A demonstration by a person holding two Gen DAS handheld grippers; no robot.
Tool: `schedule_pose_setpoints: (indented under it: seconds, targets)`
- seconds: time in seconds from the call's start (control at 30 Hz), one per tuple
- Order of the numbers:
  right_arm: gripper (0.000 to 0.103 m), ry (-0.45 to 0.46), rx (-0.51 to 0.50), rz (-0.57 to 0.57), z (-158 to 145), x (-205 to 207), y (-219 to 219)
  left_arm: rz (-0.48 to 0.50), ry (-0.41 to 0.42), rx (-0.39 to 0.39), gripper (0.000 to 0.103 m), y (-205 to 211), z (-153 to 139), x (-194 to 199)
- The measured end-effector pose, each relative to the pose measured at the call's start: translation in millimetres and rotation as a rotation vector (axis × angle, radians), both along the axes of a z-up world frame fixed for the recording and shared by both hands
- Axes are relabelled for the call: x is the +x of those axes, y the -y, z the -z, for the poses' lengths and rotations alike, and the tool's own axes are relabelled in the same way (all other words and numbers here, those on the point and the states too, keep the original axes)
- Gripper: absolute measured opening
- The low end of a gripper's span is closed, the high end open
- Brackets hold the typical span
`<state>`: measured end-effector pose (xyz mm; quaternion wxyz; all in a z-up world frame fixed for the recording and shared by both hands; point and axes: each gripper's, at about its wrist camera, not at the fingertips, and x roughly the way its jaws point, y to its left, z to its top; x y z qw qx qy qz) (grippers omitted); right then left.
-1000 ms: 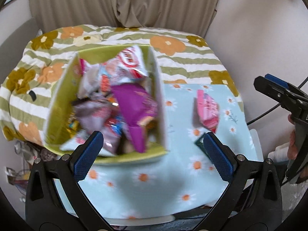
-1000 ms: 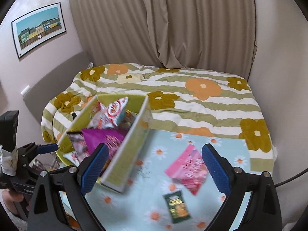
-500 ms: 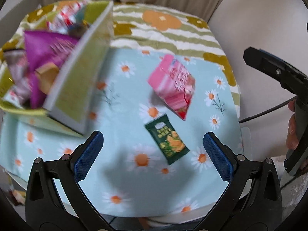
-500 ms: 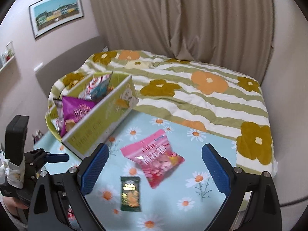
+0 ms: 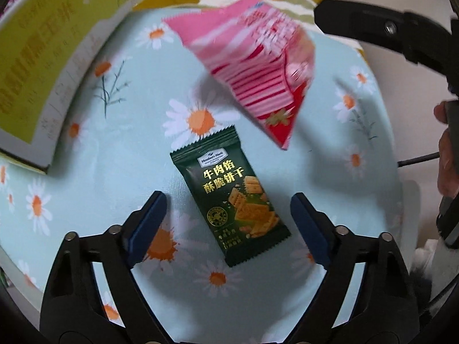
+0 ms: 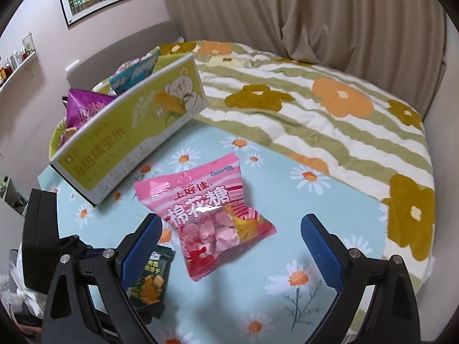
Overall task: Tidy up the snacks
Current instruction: 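Move both tools back over the last two snacks, then grasp the green cracker packet with left tool while right tool grasps pink marshmallow bag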
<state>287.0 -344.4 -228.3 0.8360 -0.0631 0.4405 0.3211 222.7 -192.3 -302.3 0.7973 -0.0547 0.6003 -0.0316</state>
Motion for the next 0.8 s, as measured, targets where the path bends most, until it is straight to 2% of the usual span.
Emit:
schedule_pose_setpoints:
  seconds: [0.13,0.2,0.27,0.37,0.57,0.8]
  targets:
    - [0.097,-0.01,-0.017,-0.05,14.5,11.0,-8.1,0.031,0.021,0.061,0.079,6.6,2.3,-1.8]
    - [0.097,-0.013,-0.028,-0.072,19.7,14.1,-13.2,0.045,0.027,0.085,0.072,7.1,2.2,-3.3]
    - [0.097,-0.019,-0.035,-0.091,23.9,17.6,-18.2,0.05,0.032,0.103,0.057,4.7,1.1,-3.9]
    - [0.097,-0.028,-0.038,-0.121,30.4,23.7,-25.4,0.053,0.036,0.11,0.046,-4.4,-1.1,-1.7]
    - [0.097,-0.044,-0.03,-0.17,37.6,29.0,-37.9,0.038,0.035,0.11,0.041,-24.0,-2.5,9.4]
    - [0.097,-0.037,-0.03,-0.244,35.6,26.3,-53.6,0.01,0.033,0.1,0.041,-48.3,-3.1,22.5]
